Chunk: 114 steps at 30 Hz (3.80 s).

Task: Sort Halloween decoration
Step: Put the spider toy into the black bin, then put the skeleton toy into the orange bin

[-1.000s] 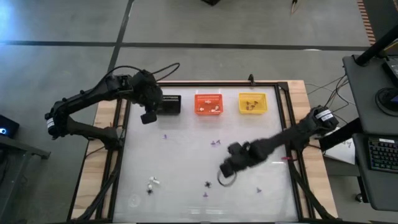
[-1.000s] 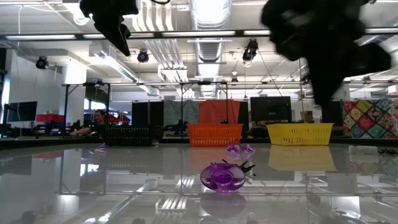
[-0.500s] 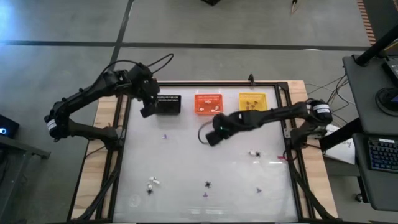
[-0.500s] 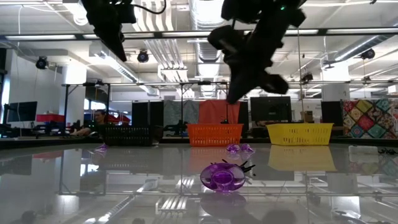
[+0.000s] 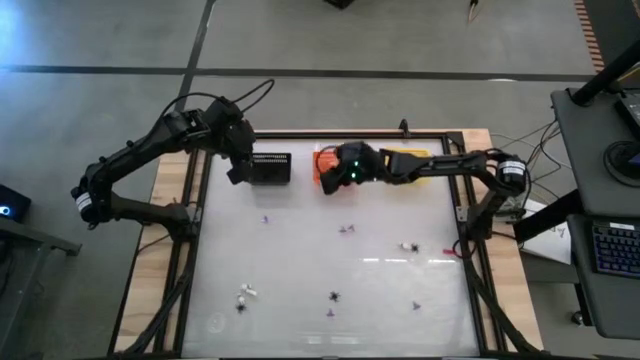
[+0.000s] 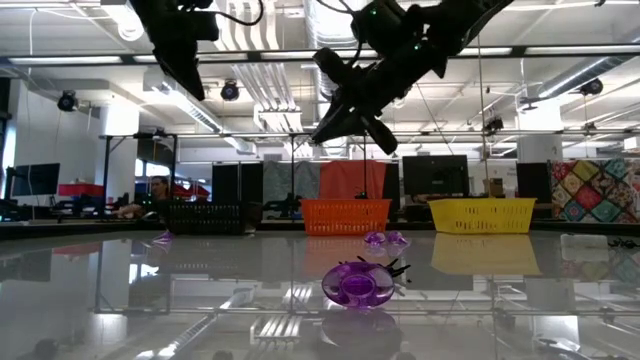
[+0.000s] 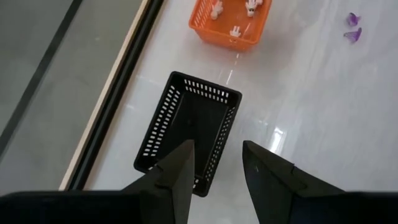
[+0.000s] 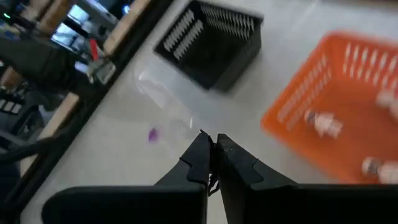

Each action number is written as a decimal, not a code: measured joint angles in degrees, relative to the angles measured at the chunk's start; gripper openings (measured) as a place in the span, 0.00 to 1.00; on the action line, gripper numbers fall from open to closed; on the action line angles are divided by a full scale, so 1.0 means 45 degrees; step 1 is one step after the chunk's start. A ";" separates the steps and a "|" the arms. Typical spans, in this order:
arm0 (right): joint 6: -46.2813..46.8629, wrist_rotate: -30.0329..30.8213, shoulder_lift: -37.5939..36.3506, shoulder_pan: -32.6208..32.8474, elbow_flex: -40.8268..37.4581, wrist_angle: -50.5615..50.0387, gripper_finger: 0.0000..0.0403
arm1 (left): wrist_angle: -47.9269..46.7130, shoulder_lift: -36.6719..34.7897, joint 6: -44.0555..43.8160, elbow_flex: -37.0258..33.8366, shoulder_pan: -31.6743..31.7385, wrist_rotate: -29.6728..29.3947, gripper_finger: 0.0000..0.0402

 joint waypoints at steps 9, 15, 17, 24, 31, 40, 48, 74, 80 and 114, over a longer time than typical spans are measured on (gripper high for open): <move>-0.1177 -0.1658 0.0766 -0.1256 0.0415 0.2063 0.03 | 0.0072 0.0010 -0.0860 0.0000 0.0000 -0.0005 0.30; -0.2074 -0.2572 0.2289 -0.1577 0.2090 0.2000 0.03 | 0.0068 0.0015 -0.1259 0.0000 -0.0005 -0.0005 0.30; -0.2326 -0.2878 0.2861 -0.1654 0.2766 0.1871 0.03 | 0.0068 0.0015 -0.1297 0.0000 -0.0005 -0.0005 0.30; -0.2821 -0.3909 0.4948 -0.1789 0.5660 0.0262 0.03 | 0.0058 0.0015 -0.1287 0.0000 -0.0010 -0.0005 0.30; -0.3723 -0.3963 0.6639 -0.1765 0.8214 -0.1791 0.03 | 0.0031 0.0015 -0.1100 0.0000 -0.0010 -0.0005 0.30; -0.4356 -0.4702 0.8655 -0.1951 1.1553 -0.4300 0.03 | 0.0014 0.0015 -0.0923 0.0000 -0.0010 -0.0005 0.30; -0.4600 -0.5263 1.0115 -0.2057 1.3750 -0.5917 0.03 | -0.0158 0.0018 -0.0908 0.0000 -0.0010 -0.0005 0.30; -0.5089 -0.5129 1.0512 -0.2174 1.4985 -0.8011 0.27 | -0.0467 0.0015 -0.1005 0.0000 -0.0007 0.0000 0.30; -0.6773 -0.5102 0.9724 -0.2162 1.5222 -1.1941 0.28 | -0.1163 0.0017 -0.1356 0.0000 -0.0035 0.0015 0.30; -0.8746 -0.2477 0.9000 0.1388 1.5208 -1.9274 0.28 | -0.0339 -0.0718 -0.5432 -0.3866 -0.4684 0.1690 0.30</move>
